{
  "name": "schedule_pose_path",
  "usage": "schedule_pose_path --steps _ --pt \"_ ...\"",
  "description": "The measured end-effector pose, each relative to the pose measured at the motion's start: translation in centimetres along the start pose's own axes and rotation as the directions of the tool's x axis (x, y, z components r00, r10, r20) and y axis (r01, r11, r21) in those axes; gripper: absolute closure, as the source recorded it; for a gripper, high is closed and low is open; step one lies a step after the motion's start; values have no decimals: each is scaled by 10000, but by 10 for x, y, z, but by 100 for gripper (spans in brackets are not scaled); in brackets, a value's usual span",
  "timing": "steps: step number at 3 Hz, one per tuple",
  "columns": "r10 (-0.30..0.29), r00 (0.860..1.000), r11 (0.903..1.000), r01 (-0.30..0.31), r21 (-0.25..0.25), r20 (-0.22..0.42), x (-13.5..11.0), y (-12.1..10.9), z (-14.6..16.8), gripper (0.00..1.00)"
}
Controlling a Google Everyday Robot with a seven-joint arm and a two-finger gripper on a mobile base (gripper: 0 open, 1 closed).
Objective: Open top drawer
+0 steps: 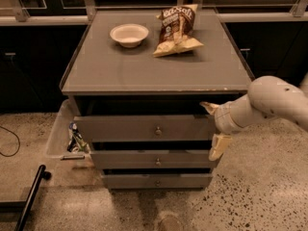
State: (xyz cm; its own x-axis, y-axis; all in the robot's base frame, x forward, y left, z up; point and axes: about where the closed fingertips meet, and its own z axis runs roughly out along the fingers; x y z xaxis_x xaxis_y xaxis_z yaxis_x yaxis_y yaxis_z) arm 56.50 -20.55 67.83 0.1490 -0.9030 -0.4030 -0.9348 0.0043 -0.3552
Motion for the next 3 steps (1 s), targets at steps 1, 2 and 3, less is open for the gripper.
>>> schedule_pose_path --steps 1,2,3 --pt "14 9998 10000 -13 -76 176 1 -15 26 0" --pt "328 9987 9980 -306 -555 389 8 -29 65 0" --pt "329 9987 9980 -307 -557 392 8 -29 65 2"
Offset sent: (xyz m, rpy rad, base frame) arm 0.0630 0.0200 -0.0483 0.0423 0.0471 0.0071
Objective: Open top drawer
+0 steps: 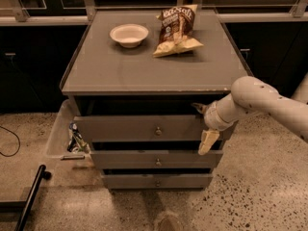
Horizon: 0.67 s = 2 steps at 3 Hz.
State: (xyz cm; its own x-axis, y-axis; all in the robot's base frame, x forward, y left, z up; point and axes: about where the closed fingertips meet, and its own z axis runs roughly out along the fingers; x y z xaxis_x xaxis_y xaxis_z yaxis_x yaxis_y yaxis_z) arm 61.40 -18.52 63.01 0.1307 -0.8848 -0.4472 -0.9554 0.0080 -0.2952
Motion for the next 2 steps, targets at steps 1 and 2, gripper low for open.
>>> schedule_pose_path --steps 1,2 --pt "2 10000 10000 -2 -2 -2 0 0 0 26" --pt "105 9999 9999 -106 -110 -82 2 9 -1 50"
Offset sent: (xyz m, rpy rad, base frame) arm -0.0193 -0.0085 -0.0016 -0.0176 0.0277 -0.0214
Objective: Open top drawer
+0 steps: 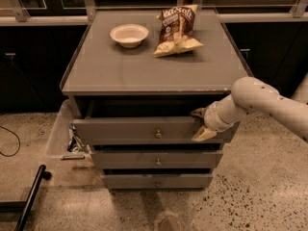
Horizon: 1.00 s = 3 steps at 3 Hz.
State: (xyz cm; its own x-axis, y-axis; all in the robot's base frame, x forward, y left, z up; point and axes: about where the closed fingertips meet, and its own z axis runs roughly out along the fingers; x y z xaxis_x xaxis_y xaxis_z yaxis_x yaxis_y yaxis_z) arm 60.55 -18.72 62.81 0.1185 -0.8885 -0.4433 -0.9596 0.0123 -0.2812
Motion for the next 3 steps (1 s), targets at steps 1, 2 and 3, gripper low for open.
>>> schedule_pose_path --steps 1,2,3 --pt "-1 10000 10000 1 0 0 -2 -1 -4 73" --pt "-1 10000 10000 1 -1 0 -2 -1 -4 68" --pt "-1 10000 10000 1 -1 0 -2 -1 -4 45"
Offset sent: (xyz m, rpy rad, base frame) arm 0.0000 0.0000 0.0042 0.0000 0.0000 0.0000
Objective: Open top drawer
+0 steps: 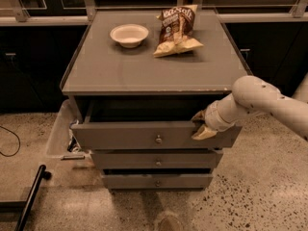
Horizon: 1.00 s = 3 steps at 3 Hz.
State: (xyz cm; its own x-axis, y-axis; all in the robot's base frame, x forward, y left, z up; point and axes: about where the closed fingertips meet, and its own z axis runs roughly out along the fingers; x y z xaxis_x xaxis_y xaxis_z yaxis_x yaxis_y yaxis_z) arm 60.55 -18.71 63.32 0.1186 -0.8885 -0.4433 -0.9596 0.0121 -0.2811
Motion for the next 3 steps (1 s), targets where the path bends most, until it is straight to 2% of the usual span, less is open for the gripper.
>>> schedule_pose_path --steps 1,2,3 --pt "1 10000 10000 -1 -3 3 -1 0 -2 22" --pt "95 9994 9993 -83 -353 325 5 29 -6 26" --pt "83 9993 9993 -69 -371 368 3 31 -9 50"
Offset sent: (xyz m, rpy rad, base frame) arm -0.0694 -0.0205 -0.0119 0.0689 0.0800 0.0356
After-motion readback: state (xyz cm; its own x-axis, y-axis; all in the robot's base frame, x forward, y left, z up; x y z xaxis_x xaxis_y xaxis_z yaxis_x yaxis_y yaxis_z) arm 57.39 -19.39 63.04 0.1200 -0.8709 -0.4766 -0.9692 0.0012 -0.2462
